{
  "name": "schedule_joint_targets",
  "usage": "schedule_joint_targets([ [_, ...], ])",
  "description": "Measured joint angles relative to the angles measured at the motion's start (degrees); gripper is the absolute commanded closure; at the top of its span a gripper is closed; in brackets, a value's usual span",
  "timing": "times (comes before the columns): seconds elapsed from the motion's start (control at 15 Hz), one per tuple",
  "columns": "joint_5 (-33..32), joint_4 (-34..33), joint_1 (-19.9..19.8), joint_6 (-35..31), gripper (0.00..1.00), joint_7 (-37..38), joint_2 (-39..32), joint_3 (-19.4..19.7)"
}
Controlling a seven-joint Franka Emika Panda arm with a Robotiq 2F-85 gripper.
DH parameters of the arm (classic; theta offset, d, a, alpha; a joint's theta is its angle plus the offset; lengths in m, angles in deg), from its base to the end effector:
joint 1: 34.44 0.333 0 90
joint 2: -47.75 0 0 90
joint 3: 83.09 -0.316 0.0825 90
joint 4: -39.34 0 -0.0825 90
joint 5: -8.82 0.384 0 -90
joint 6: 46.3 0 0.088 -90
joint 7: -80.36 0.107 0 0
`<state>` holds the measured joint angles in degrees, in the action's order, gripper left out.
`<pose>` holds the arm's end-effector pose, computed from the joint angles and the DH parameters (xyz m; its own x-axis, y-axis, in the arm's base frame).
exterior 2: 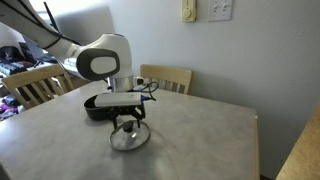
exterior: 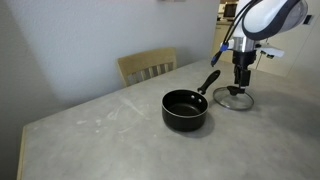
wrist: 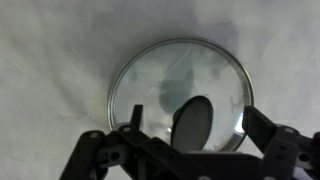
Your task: Put the lid on the pot
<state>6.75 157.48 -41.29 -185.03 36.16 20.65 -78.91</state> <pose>0.5688 -0.1111 0.1927 0.8104 0.5737 -0.1188 0.5733 -0.8183 -0.0405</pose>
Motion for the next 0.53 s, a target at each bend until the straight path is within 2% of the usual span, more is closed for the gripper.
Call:
schedule_joint_targets([
  [0.13, 0.1, -0.8, -0.1, 0.0, 0.04, 3.1, -0.9, -0.6],
  [0.2, 0.2, -1.1, -0.2, 0.0, 0.13, 4.3, -1.3, -1.0],
  [0.33, 0.2, -1.8, -0.4, 0.0, 0.12, 6.1, -1.9, -1.4],
  [0.4, 0.2, -2.1, -0.5, 0.0, 0.37, 6.9, -2.2, -1.7],
  [0.53, 0.2, -2.5, -0.7, 0.0, 0.41, 7.8, -2.6, -1.9],
])
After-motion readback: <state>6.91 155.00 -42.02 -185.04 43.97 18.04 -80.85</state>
